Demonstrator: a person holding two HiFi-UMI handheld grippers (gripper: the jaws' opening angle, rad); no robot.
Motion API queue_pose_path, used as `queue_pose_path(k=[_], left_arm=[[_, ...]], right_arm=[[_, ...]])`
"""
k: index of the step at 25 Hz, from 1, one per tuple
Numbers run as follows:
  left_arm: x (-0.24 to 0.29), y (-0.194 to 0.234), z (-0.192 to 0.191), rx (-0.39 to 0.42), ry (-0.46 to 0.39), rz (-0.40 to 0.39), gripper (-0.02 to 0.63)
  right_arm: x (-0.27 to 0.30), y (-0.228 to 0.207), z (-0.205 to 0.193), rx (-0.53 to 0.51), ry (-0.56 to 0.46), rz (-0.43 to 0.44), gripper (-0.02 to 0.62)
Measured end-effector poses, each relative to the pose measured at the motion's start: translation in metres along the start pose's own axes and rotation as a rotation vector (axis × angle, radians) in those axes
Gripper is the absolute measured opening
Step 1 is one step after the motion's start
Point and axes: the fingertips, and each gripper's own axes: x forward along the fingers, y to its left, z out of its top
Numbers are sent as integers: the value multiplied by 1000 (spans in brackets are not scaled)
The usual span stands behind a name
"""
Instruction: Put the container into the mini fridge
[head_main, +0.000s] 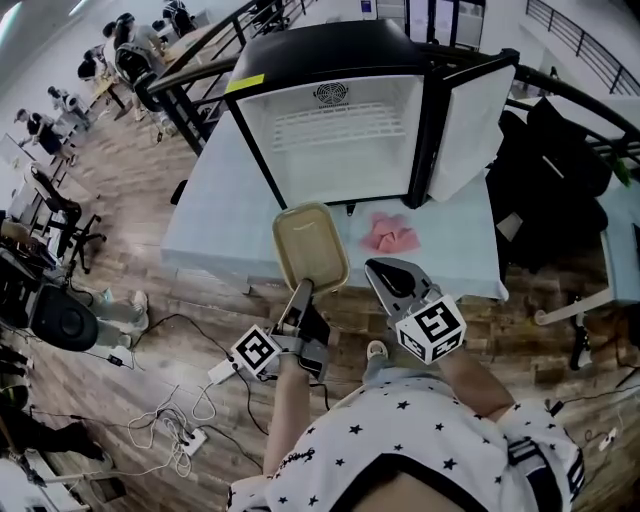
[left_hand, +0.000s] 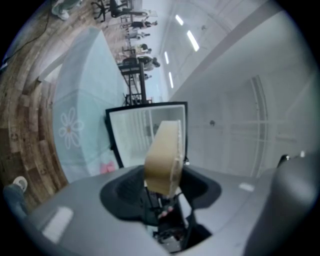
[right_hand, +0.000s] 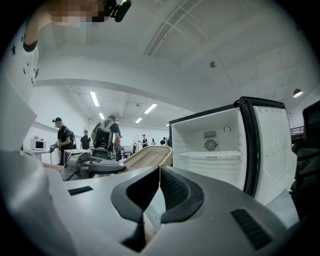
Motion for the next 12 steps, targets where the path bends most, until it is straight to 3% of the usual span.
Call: queue_pose_path(k=[12], left_arm=[[81, 8, 30, 2, -21, -11, 213]], right_arm=[[50, -69, 3, 5, -12, 26, 21]])
